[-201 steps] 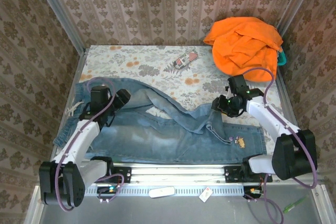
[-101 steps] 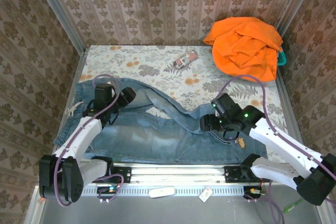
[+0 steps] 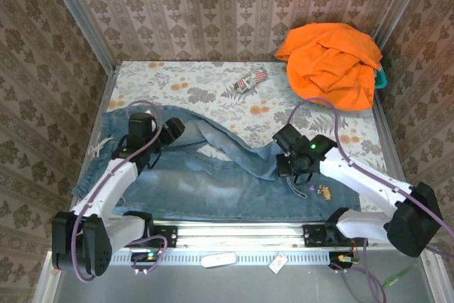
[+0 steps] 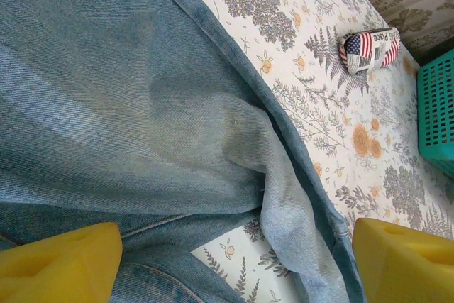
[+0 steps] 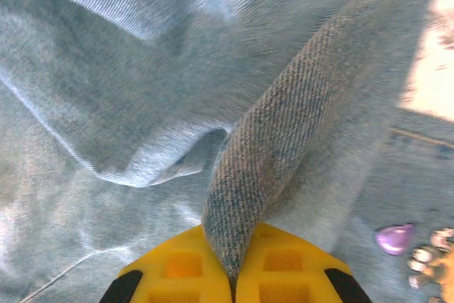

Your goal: Fold and stack the trousers

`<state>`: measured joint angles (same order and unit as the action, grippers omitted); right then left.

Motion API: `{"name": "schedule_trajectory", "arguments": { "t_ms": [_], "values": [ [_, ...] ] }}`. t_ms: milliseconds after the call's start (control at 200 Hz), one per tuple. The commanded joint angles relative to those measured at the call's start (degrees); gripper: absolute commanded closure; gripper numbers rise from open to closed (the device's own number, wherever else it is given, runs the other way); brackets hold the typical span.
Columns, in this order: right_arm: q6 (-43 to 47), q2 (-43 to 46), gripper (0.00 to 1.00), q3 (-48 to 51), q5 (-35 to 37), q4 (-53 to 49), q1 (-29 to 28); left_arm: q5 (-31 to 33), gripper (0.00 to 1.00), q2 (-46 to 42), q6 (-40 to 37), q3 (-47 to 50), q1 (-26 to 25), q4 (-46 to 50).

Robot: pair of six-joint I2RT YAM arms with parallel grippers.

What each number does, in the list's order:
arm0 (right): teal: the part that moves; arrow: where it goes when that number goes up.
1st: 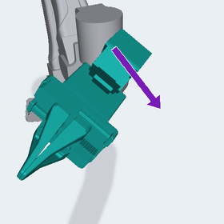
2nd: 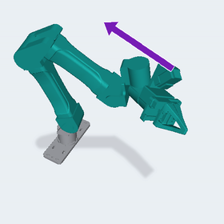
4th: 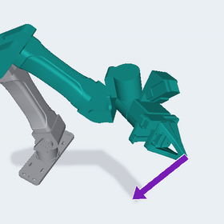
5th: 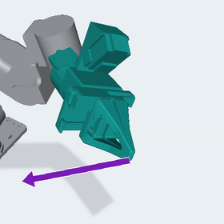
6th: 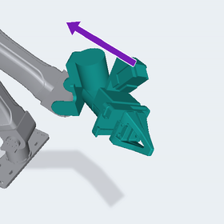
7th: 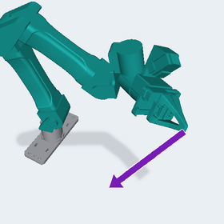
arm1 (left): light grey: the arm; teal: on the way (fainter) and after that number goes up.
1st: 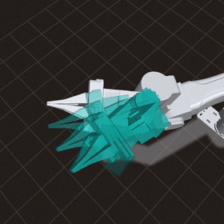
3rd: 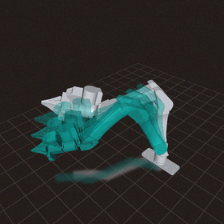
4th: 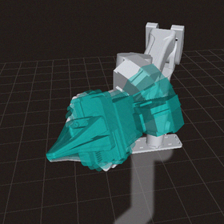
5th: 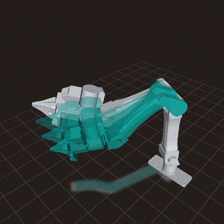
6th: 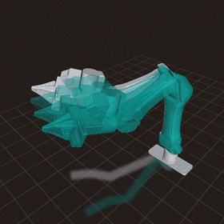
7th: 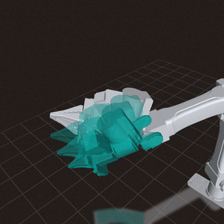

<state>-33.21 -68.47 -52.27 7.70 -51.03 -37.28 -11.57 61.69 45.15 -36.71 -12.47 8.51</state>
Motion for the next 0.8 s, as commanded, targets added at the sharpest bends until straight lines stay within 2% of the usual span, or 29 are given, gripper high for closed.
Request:
{"name": "schedule_trajectory", "arguments": {
  "t_ms": [0,85,175,305,410,485,585,665,795],
  "values": [
    [0.7,4.5,0.98,-6.2,11.8,-8.9,2.2,0.1,0.15,-0.9,-1.6,-1.3,-0.4,-0.3],
    [0.6,5.9,0.96,-8.0,15.7,-11.2,6.7,-0.2,0.15,-0.2,-1.6,-1.8,-0.4,-0.9],
    [2.3,8.4,0.95,-7.3,10.7,-9.0,12.7,-0.8,0.15,0.5,-1.6,-2.7,-0.4,-1.1],
    [5.0,7.0,0.97,-8.3,13.6,-6.6,20.1,-0.7,0.15,1.1,-1.4,-2.8,-0.5,-1.8],
    [7.7,2.7,0.99,-9.3,11.2,-1.5,29.7,-1.0,0.15,2.4,-1.3,-3.4,-0.9,-2.9],
    [8.5,-3.8,1.00,-11.3,9.3,1.7,37.2,-0.9,0.15,4.0,-1.4,-4.5,-1.2,-2.8],
    [8.3,-10.2,1.00,-12.9,10.5,4.5,43.4,-1.0,0.15,5.6,-2.3,-6.3,-1.6,-2.6],
    [7.0,-15.7,1.00,-14.6,7.2,7.2,48.6,-0.6,0.15,6.9,-2.6,-7.3,-1.6,-2.3],
    [6.4,-24.4,0.76,-19.4,6.4,8.2,52.5,-1.0,0.14,9.4,-3.6,-9.0,-1.7,-2.3]
  ]
}}
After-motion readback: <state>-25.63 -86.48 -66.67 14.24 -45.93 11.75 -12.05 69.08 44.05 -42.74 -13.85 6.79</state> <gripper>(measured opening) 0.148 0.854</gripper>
